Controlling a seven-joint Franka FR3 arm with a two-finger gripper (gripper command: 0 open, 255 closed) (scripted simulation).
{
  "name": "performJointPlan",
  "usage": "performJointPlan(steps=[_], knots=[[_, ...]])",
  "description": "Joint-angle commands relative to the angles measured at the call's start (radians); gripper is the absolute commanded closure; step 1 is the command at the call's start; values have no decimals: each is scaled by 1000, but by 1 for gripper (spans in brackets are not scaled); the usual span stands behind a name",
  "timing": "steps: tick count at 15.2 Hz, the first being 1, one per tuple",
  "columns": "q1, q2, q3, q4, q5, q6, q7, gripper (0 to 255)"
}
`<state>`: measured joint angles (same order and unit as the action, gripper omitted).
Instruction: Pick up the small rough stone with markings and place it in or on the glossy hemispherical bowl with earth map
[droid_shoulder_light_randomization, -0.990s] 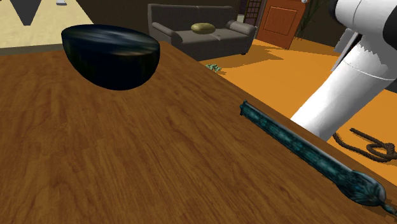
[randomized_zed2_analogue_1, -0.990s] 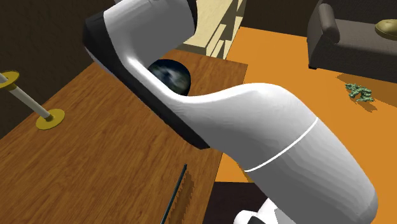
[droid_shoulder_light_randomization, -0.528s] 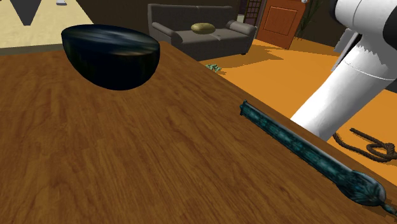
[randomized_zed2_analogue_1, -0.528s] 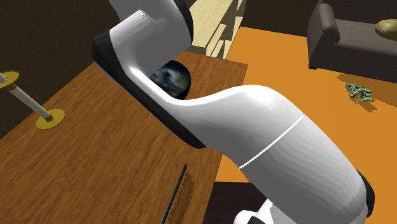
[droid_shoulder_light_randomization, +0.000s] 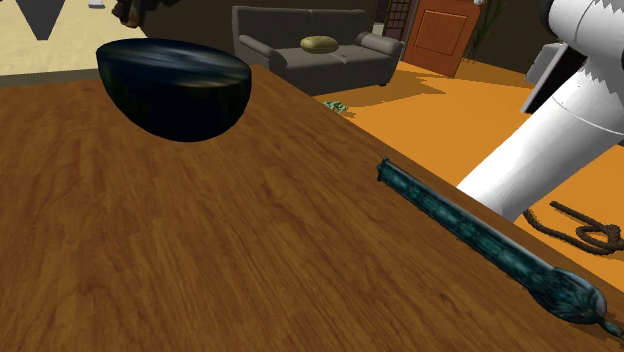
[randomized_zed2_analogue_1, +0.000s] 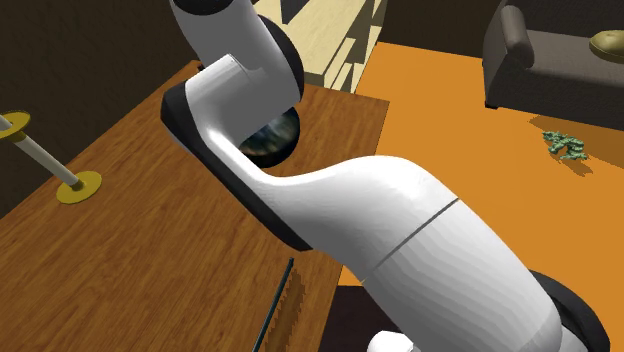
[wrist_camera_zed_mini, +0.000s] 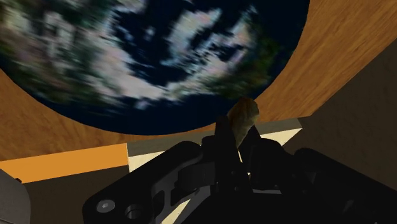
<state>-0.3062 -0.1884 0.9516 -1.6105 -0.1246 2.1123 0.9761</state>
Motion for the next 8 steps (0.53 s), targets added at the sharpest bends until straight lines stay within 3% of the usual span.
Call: performJointPlan(steps=[1, 7, 8], knots=[[2, -8, -5, -14, 7, 10, -2, 255], [2, -8, -5, -14, 7, 10, -2, 255], [2, -8, -5, -14, 7, 10, -2, 0]])
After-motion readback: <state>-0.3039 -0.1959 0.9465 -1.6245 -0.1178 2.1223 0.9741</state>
